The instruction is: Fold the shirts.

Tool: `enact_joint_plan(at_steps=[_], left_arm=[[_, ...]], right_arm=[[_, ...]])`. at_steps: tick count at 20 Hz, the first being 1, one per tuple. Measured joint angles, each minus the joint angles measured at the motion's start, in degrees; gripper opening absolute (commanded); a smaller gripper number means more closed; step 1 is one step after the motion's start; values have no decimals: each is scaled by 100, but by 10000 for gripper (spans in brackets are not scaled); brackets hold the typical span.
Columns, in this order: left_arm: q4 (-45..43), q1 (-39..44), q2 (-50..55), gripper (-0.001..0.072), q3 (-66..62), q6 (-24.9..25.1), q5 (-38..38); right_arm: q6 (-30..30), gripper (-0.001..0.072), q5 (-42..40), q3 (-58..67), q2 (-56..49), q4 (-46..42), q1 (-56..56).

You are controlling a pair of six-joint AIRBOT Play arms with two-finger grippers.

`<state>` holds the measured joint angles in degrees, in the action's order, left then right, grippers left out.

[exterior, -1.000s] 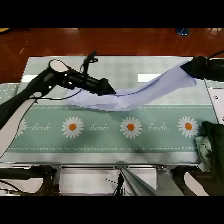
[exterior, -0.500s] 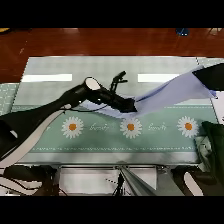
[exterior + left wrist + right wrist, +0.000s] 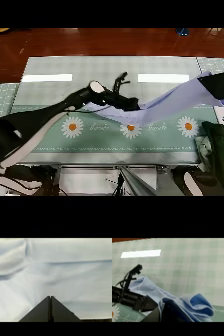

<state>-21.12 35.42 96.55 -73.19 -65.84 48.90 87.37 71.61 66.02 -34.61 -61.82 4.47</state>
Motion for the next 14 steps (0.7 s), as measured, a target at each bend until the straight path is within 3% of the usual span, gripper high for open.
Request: enact_joint_plan(at_steps=[5, 14], left_arm=[[-369, -1443, -1220, 24, 0, 55, 114], [-555, -3976, -3462, 24, 0, 72, 1204]], right_arm=[[-55, 9, -778, 0, -656, -205, -1051], [98, 10, -3630, 0, -3491, -245, -3729]])
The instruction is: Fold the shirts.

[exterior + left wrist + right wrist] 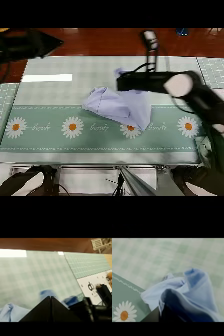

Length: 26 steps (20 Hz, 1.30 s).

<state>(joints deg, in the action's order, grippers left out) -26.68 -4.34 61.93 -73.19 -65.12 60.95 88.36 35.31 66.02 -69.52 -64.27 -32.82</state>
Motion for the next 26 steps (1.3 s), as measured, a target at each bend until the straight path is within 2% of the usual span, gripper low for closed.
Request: enact_joint_plan(at_steps=[1, 2, 3, 4, 7, 11, 13, 15, 18, 19, 21, 22, 23, 26], left_arm=[[-24, -151, -181, 25, 0, -2, 157], [-26, -247, -328, 24, 0, 0, 293], [-44, -323, -448, 24, 0, -2, 448], [-55, -374, -533, 24, 0, 0, 577], [-175, -468, -678, 25, 7, -4, 831], [-527, -514, -739, 25, 9, -13, 953], [-706, -525, -750, 25, 9, -15, 968], [-942, -529, -752, 25, 9, -15, 994], [-1488, -535, -756, 26, 9, -15, 999], [-1681, -535, -754, 29, 9, -26, 1001], [-2074, -535, -737, 115, 9, -103, 1005], [-2229, -535, -726, 146, 11, -131, 1023], [-2341, -535, -710, 146, 15, -179, 1045], [-2557, -535, -691, 145, 42, -280, 1113]], right_arm=[[17, 11, -374, 0, -337, 116, -269], [22, 42, -772, 0, -656, 273, -520], [39, 224, -1147, 0, -918, 452, -726], [50, 358, -1556, 0, -1165, 643, -918], [61, 375, -2321, 0, -1539, 1075, -1187], [15, 375, -2385, 0, -1351, 1073, -887], [2, 375, -2002, 0, -1023, 793, -492], [-4, 375, -1270, 0, -564, 240, 39], [-7, 392, 654, -13, 142, -1244, 1019], [-9, 450, 1320, -72, 310, -1759, 1370], [-26, 567, 2396, -387, 614, -2396, 2225], [-37, 590, 2712, -616, 710, -2356, 2634], [-94, 590, 2914, -890, 780, -2070, 3014], [-452, 590, 2900, -1884, 898, -516, 3823]])
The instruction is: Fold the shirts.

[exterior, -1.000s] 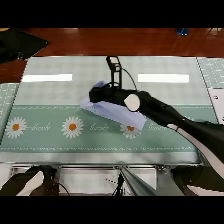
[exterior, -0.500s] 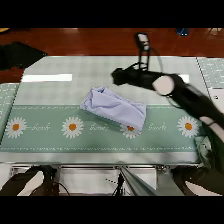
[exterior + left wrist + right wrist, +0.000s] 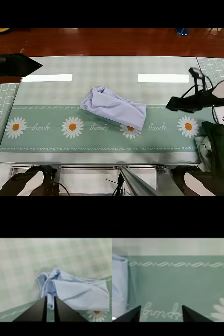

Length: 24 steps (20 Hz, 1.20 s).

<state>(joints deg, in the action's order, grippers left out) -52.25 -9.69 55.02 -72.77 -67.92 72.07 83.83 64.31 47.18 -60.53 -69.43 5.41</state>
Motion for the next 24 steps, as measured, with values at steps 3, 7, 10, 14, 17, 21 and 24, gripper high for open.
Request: enact_joint_plan(at_steps=[3, 7, 10, 14, 17, 21, 24], left_arm=[[-90, 0, 9, 145, 46, -50, 57], [-133, 0, 9, 145, 114, -87, 129], [-151, 4, 9, 144, 140, -162, 140], [-151, 4, 9, 144, 149, -219, 179], [-153, 4, 9, 144, 149, -238, 201], [-153, 4, 9, 144, 149, -238, 212], [-155, 7, 13, 144, 149, -238, 173]], right_arm=[[-321, 590, -616, -868, 44, 1445, 109], [-459, 590, -1434, -1491, 55, 2306, -398], [-411, 590, -1991, -1661, -129, 2603, -885], [-372, 427, -2610, -1733, -643, 3101, -1506], [-660, 12, -3005, -1729, -850, 3639, -1840], [-1191, 11, -3001, -1405, -601, 3945, -1801], [-1134, 11, -2579, -855, 48, 3471, -1198]])
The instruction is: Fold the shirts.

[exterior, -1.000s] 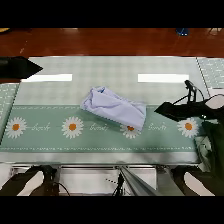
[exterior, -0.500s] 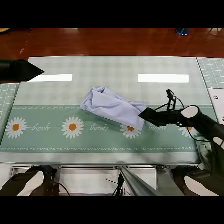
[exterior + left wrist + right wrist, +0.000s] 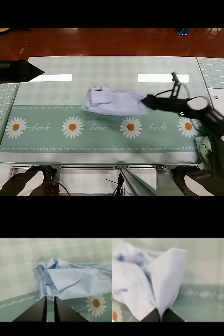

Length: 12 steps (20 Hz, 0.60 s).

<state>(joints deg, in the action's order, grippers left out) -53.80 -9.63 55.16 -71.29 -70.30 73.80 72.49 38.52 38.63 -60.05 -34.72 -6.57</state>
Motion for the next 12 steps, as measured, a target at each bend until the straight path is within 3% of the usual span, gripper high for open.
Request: enact_joint_plan(at_steps=[6, 12], left_arm=[[0, -2, 153, 144, 0, 0, -195], [-2, -2, 557, 144, 0, 7, -262]], right_arm=[[1058, 10, 2090, 1582, 1300, -2210, 2275], [1357, 10, 4072, 2417, 1985, -4229, 4787]])
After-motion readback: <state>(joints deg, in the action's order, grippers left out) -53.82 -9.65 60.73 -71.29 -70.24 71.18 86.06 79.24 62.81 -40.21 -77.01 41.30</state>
